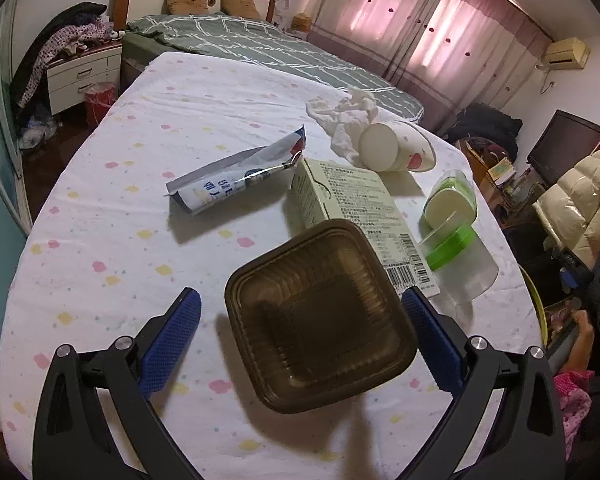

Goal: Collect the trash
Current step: 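Open the right tool over the bin while the left tool grasps the brown square plastic tray, then carry the brown tray over the bin and open the left tool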

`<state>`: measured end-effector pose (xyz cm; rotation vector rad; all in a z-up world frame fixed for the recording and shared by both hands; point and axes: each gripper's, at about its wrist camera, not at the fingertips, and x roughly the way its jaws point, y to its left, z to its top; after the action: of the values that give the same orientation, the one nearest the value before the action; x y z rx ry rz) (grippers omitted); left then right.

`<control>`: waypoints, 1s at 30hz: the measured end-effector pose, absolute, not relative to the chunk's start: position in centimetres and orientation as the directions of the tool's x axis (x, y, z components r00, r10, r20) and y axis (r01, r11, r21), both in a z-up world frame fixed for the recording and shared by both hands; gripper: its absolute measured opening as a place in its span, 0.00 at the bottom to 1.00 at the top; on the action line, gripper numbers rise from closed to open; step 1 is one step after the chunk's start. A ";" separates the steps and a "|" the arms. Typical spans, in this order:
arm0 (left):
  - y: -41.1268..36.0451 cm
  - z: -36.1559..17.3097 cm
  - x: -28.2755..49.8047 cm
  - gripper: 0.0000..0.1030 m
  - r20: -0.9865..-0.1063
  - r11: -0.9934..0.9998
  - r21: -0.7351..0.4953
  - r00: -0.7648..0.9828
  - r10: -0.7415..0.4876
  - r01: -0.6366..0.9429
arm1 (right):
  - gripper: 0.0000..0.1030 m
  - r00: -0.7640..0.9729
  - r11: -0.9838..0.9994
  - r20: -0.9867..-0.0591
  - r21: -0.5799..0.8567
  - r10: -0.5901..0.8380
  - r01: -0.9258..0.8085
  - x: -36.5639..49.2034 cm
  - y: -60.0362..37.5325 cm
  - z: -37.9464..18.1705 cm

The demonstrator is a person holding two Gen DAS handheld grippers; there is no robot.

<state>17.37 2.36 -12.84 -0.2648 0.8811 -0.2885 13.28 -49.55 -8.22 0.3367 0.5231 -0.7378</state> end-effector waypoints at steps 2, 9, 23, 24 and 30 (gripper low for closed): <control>2.0 -12.9 17.6 0.87 -0.719 0.930 -0.336 0.597 -0.354 0.147 | 0.56 0.624 0.697 -0.561 0.113 -0.543 0.708 13.3 -49.5 -8.2; 1.7 -12.5 17.9 0.66 -0.711 0.914 -0.368 0.581 -0.396 0.172 | 0.56 0.632 0.699 -0.560 0.125 -0.536 0.704 13.2 -49.6 -8.2; -0.1 -11.0 16.7 0.65 -0.724 0.959 -0.214 0.630 -0.282 0.184 | 0.56 0.649 0.705 -0.552 0.147 -0.524 0.694 12.9 -49.5 -8.0; -0.2 -10.9 16.7 0.65 -0.724 0.960 -0.210 0.631 -0.279 0.184 | 0.56 0.651 0.706 -0.552 0.149 -0.522 0.692 12.9 -49.5 -8.0; -0.7 -10.2 16.6 0.65 -0.721 0.964 -0.190 0.640 -0.266 0.187 | 0.56 0.662 0.709 -0.547 0.167 -0.512 0.686 12.6 -49.5 -7.8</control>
<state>16.59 -0.70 -10.24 -0.1008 0.8380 -0.2588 12.61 -49.52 -7.83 0.3787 0.4936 -0.6954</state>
